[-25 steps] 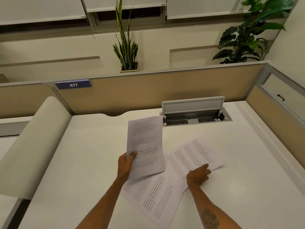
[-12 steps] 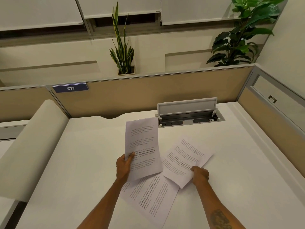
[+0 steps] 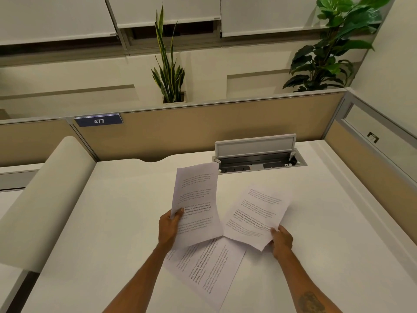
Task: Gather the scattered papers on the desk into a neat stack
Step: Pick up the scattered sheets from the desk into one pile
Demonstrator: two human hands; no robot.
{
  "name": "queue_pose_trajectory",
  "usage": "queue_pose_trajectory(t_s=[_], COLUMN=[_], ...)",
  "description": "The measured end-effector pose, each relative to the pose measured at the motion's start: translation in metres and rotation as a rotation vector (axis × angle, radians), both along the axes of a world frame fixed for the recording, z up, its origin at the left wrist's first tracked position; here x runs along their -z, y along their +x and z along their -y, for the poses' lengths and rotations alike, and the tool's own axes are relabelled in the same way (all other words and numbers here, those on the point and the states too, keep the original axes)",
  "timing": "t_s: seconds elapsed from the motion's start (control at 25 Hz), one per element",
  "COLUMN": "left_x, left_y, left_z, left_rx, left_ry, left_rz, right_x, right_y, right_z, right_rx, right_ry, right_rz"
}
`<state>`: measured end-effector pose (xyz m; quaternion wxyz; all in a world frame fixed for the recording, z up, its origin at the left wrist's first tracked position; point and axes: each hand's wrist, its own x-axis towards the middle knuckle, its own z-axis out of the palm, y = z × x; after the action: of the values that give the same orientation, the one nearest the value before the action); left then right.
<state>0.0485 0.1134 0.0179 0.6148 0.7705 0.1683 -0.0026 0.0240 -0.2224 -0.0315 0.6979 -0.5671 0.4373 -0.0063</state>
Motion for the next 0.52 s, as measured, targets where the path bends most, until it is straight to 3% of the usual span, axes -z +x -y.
queue_pose_trajectory(t_s=[0.28,0.52], left_x=[-0.015,-0.027], left_y=[0.005,0.011], left_z=[-0.001,0.003], left_rx=[-0.075,-0.077], left_ry=[-0.091,-0.008], left_rz=[0.03,0.081], right_x=[-0.017,-0.034], right_y=[-0.001,0.008], right_z=[0.03,0.047], right_rx=[0.008,-0.032], right_ry=[0.024,-0.014], right_rz=[0.202,0.275])
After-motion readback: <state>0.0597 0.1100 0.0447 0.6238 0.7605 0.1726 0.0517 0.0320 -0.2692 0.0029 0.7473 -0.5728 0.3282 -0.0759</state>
